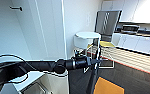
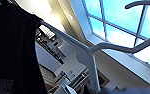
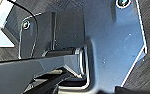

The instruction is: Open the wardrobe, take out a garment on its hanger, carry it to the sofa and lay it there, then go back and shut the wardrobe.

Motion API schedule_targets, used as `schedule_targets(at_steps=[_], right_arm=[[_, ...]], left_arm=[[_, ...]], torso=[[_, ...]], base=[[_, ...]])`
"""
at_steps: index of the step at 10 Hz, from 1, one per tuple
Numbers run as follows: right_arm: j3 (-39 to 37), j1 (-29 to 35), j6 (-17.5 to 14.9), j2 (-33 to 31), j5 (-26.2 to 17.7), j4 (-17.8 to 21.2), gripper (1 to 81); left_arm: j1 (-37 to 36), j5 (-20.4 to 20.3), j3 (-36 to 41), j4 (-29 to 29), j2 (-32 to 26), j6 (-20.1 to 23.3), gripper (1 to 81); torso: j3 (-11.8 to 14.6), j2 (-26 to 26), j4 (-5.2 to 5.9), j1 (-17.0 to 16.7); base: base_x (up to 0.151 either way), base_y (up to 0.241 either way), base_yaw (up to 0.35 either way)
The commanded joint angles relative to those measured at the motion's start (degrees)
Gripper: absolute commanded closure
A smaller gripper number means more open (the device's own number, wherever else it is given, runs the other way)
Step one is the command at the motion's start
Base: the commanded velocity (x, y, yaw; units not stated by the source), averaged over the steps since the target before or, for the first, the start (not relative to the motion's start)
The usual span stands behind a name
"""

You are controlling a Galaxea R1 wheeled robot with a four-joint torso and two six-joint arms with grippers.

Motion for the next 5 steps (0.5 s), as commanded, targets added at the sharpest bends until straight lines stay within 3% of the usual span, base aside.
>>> schedule_targets(at_steps=[1, 5], right_arm=[[0.5, 1.9, -0.3, 0.6, -3.2, 0.1, 1.0], [0.5, 1.8, -0.3, 0.5, -3.2, 0.1, 1.0]], left_arm=[[-8.3, -2.8, 2.5, 2.7, -1.0, 0.7, 81.1], [-8.3, -2.8, 2.5, 2.7, -0.8, 0.7, 81.1]], torso=[[0.0, 0.0, 0.00, 0.0], [0.0, 0.0, 0.00, 0.0]], base=[[0.000, 0.000, -0.131], [0.000, 0.000, -0.131]])
